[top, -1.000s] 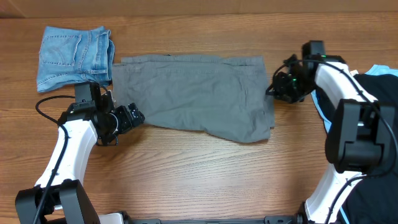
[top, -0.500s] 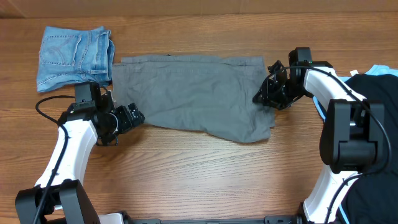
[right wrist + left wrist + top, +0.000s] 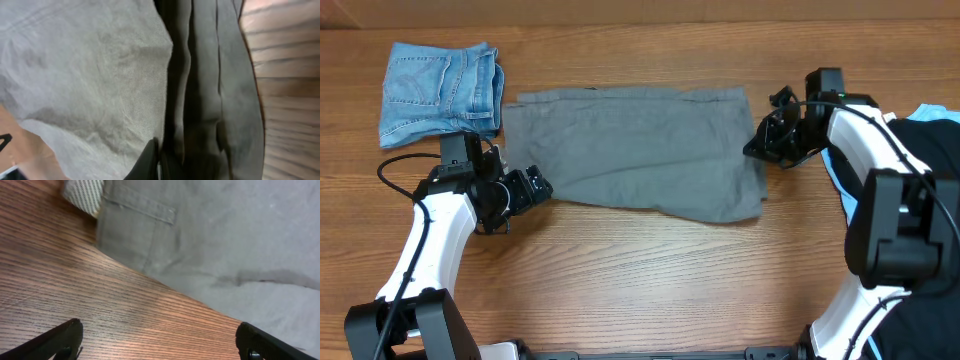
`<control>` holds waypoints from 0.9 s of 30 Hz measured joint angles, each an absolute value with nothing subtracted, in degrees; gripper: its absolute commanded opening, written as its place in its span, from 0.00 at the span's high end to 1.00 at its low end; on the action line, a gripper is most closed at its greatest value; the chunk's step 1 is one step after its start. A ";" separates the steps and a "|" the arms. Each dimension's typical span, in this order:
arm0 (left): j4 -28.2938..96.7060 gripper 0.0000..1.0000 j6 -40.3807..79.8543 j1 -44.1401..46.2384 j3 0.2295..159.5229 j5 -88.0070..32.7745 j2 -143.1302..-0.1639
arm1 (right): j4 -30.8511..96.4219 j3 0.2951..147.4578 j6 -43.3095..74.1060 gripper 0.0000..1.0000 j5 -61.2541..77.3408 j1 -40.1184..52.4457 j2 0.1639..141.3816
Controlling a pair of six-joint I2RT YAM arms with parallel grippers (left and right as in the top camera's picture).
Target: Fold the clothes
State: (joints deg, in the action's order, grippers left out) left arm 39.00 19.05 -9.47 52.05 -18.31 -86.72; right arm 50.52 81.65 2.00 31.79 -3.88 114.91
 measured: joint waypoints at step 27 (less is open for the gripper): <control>41.93 0.00 14.48 -9.47 52.07 -18.37 -86.72 | 33.39 84.09 10.11 0.52 23.62 -7.11 113.21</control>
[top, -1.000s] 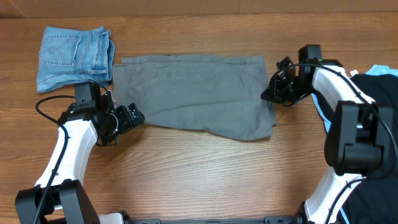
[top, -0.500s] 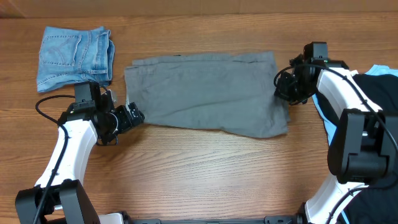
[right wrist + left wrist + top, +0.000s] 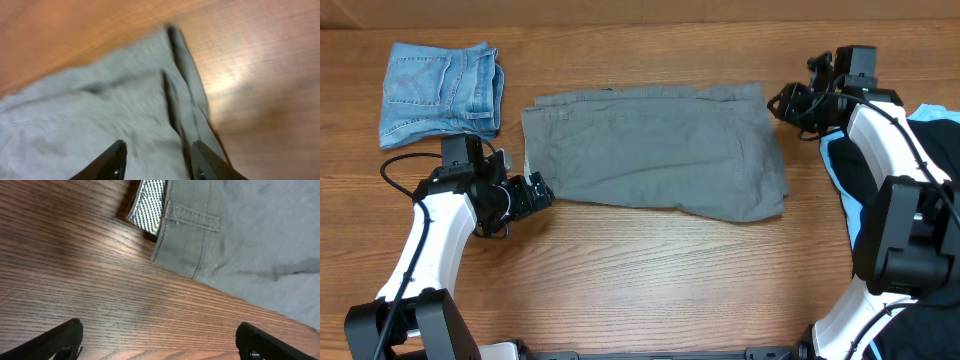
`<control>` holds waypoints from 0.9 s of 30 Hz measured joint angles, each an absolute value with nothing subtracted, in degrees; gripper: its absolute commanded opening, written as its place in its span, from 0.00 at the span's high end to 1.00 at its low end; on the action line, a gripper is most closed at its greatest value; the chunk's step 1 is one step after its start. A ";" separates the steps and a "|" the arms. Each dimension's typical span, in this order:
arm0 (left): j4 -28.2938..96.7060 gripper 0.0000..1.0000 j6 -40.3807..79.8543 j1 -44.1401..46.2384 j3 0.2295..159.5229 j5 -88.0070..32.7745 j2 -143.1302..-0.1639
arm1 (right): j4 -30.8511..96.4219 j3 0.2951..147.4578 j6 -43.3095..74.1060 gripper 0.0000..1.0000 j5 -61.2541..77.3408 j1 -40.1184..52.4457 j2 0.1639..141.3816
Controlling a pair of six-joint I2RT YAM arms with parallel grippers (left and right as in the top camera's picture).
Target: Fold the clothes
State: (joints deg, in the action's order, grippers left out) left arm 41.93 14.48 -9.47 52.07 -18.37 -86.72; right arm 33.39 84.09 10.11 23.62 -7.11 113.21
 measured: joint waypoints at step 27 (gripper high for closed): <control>43.29 0.00 12.88 -9.47 52.07 -21.08 -86.72 | 24.47 84.33 11.99 0.51 29.08 -5.63 122.65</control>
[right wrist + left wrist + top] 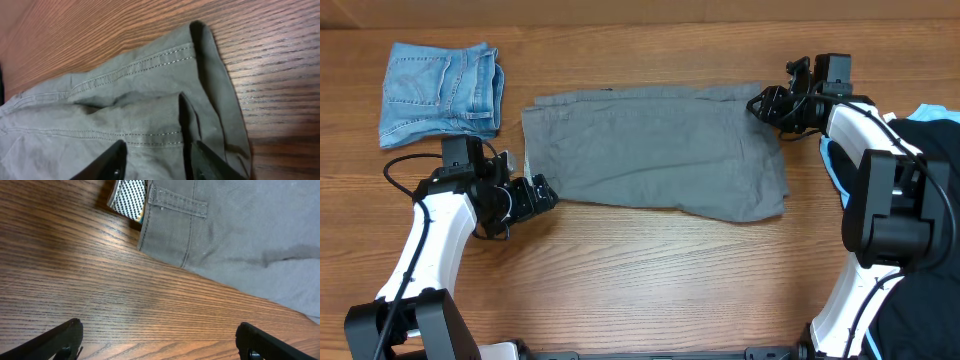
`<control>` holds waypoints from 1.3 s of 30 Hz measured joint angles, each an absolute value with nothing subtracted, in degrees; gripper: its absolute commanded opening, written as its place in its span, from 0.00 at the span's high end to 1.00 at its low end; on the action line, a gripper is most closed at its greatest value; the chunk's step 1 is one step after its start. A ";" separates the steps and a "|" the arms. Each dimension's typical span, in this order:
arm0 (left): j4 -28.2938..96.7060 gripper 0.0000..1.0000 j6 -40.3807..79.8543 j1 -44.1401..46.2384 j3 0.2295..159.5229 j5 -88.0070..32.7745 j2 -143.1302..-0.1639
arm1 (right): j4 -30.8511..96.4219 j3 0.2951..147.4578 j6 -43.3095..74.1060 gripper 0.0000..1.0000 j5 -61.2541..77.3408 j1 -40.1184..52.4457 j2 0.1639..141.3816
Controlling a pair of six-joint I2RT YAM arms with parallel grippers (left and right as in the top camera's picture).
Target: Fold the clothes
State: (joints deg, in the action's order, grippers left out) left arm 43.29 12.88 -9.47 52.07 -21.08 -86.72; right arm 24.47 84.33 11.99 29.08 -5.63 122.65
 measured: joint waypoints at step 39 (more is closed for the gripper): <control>42.15 0.00 12.88 -9.47 52.07 -21.47 -86.72 | 24.67 84.75 14.48 0.96 25.15 -5.43 104.66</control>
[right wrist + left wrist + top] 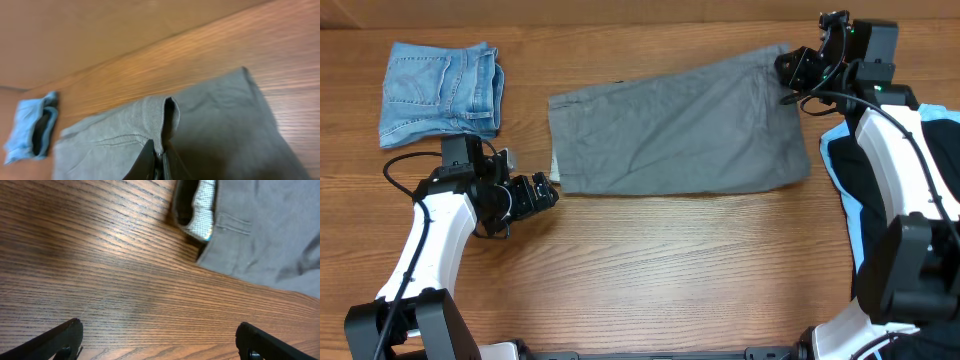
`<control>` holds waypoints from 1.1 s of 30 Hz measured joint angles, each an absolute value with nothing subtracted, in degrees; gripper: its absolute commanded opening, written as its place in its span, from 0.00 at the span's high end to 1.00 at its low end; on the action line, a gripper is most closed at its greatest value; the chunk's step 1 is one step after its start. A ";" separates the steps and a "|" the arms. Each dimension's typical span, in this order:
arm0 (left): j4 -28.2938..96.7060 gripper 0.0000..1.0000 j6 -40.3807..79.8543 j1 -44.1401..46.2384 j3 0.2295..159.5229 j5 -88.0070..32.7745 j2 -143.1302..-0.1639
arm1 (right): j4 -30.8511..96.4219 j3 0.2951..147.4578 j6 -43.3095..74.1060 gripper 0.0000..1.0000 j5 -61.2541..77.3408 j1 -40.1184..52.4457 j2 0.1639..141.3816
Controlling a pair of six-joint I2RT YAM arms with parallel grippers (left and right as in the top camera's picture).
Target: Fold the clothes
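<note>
Grey trousers (680, 130) lie folded across the middle of the table, their right end raised at the far corner. My right gripper (790, 68) is shut on that far right corner, pinching a fold of grey cloth (162, 125) between its fingers. My left gripper (548, 195) stands open just off the trousers' near left corner, above bare wood. In the left wrist view the waistband corner (220, 225) with its checked lining (200, 210) shows ahead of the open fingers (60, 340).
Folded blue jeans (440, 88) lie at the far left corner. A pile of black and light blue clothes (920, 180) sits at the right edge under my right arm. Bare wooden table (670, 270) runs along the front.
My right gripper was open at the trousers' far right corner; now it is shut on that corner and holds it up and farther back. The trousers have shifted right and skewed. Left gripper unchanged.
At first my right gripper was shut on cloth at the trousers' right edge. Then it was open off the far right corner, and the trousers lay a little farther right. Then it stood open over that corner. Now it holds the corner raised. The left gripper stayed open throughout.
</note>
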State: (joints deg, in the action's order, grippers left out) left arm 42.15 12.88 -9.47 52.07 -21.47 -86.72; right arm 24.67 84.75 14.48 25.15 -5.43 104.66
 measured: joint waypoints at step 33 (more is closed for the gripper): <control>43.33 0.00 11.79 -9.47 53.17 -21.47 -86.72 | 34.22 84.73 16.51 0.53 26.63 -6.09 117.16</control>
